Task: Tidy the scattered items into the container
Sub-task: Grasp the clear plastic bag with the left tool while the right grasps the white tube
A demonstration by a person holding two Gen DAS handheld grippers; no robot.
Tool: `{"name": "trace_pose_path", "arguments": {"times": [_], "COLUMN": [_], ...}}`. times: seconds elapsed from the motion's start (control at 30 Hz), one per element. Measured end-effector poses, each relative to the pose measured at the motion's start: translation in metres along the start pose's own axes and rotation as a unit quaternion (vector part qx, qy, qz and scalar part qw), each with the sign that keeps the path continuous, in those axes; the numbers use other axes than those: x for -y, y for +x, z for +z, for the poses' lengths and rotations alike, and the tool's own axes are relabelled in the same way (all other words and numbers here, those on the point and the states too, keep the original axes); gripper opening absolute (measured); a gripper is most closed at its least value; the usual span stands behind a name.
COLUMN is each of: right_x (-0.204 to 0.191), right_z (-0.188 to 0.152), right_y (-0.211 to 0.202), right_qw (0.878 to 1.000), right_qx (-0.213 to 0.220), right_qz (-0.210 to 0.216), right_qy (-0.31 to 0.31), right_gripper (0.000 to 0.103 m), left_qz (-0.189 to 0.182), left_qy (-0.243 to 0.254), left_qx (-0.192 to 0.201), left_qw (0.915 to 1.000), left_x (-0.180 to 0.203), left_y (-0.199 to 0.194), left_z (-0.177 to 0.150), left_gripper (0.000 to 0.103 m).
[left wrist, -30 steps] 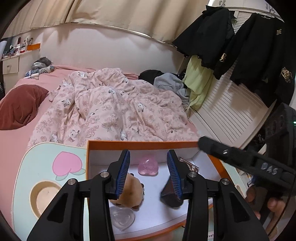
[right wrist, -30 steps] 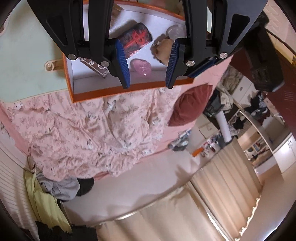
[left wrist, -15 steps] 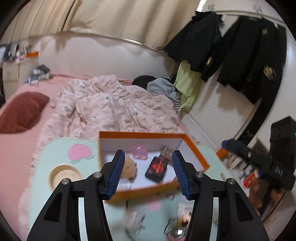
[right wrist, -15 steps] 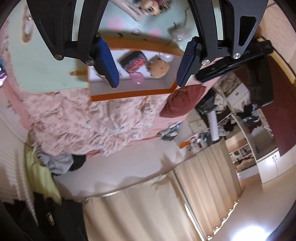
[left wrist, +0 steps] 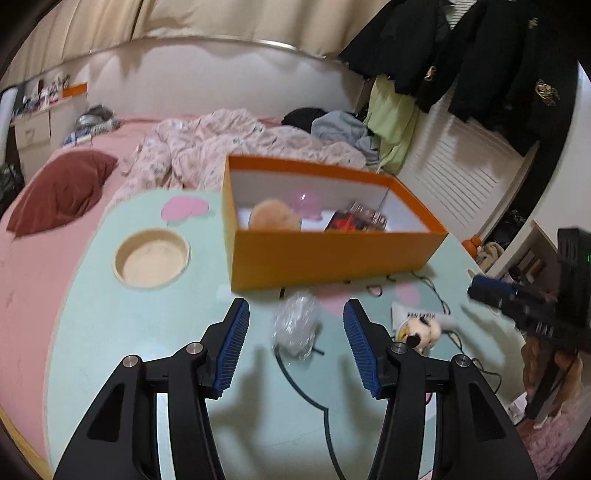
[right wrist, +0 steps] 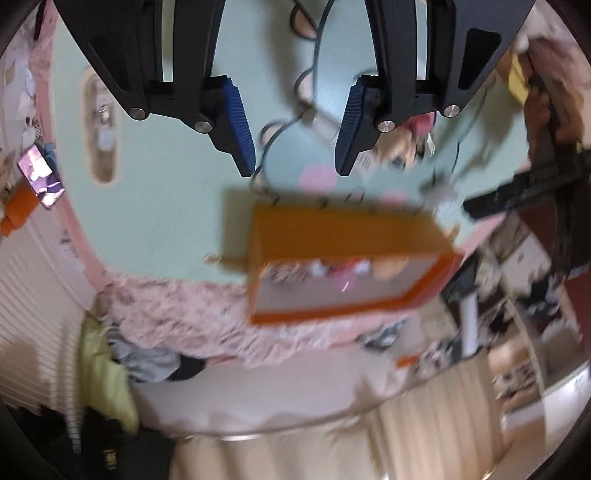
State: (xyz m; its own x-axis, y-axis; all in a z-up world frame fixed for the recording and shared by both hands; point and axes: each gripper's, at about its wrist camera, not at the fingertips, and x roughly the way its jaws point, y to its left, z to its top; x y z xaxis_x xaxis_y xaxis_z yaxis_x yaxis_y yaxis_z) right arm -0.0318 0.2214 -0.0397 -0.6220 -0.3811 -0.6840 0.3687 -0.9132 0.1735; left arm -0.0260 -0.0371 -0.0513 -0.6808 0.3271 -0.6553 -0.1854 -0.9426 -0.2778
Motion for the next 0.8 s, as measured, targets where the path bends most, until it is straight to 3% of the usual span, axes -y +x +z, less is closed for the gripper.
{"name": "trace_pose_path", "arguments": {"times": [0.27,0.8], "right_x": [-0.019,-0.040], "right_z": [-0.011,-0.016], "right_y": [0.019,0.047], "right_qw": [0.998,0.995], "right_qx": [-0.040,-0.043], "right_qz": [0.012,-0.061], "right_qy": [-0.038,-0.070], "right_gripper": [0.044,0.044], "left_qz": [0.005,0.050], "left_qy": [0.016,0.021], "left_qx": [-0.025,-0.044], "left_qw": [0.9996,0.9976], "left_x": [0.006,0.012], "left_y": [0.015,0.040], "left_z": [-0.007,-0.005], "left_gripper": [0.054,0.054]}}
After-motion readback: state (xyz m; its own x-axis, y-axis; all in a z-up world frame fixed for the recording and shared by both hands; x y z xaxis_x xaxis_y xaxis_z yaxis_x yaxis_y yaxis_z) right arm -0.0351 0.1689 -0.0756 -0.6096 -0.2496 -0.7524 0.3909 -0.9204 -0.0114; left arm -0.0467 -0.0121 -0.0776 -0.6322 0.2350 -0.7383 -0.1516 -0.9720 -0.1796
